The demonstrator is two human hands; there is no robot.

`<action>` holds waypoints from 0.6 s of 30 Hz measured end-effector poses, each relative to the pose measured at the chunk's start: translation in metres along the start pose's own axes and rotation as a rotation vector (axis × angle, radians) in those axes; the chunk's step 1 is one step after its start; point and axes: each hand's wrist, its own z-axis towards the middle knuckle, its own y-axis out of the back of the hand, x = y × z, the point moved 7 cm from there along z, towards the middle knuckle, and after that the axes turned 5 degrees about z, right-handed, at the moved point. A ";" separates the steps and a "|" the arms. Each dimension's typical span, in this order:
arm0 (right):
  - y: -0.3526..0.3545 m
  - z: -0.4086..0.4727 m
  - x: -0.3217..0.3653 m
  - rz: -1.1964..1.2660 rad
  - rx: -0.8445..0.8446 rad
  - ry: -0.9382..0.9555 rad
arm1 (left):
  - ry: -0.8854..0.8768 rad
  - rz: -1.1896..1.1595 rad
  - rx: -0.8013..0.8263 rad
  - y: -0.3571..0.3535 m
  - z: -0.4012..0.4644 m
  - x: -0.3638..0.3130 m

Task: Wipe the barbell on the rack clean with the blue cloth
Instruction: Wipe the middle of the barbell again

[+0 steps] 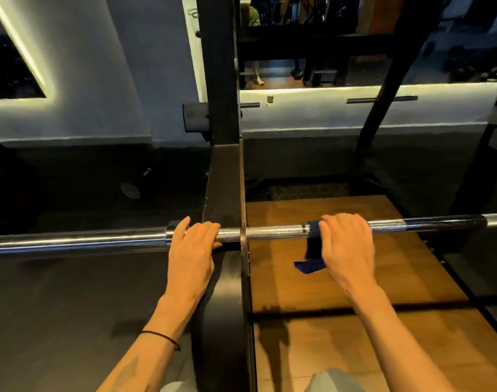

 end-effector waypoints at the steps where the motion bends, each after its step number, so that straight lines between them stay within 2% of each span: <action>1: 0.000 -0.004 -0.007 0.009 -0.019 -0.045 | 0.009 -0.007 -0.023 0.000 -0.001 0.000; 5: -0.009 -0.003 0.008 0.007 -0.048 -0.273 | -0.017 0.052 0.016 0.000 0.003 0.000; 7: -0.025 0.005 0.044 -0.085 0.101 -0.183 | -0.033 0.123 0.103 0.001 0.011 0.002; 9: -0.034 0.013 0.092 -0.069 0.210 -0.034 | -0.069 0.199 0.262 0.003 0.025 0.002; 12: -0.034 0.015 0.134 0.062 0.181 0.157 | -0.163 0.234 0.519 -0.003 0.048 0.005; 15: -0.022 0.012 0.111 0.084 0.103 0.223 | -0.205 0.231 0.689 -0.017 0.058 0.004; 16: -0.018 0.012 0.090 0.050 0.084 0.210 | -0.199 0.231 0.707 -0.021 0.056 0.005; 18: -0.007 0.013 0.044 -0.012 0.054 0.147 | -0.190 0.204 0.627 -0.020 0.051 0.005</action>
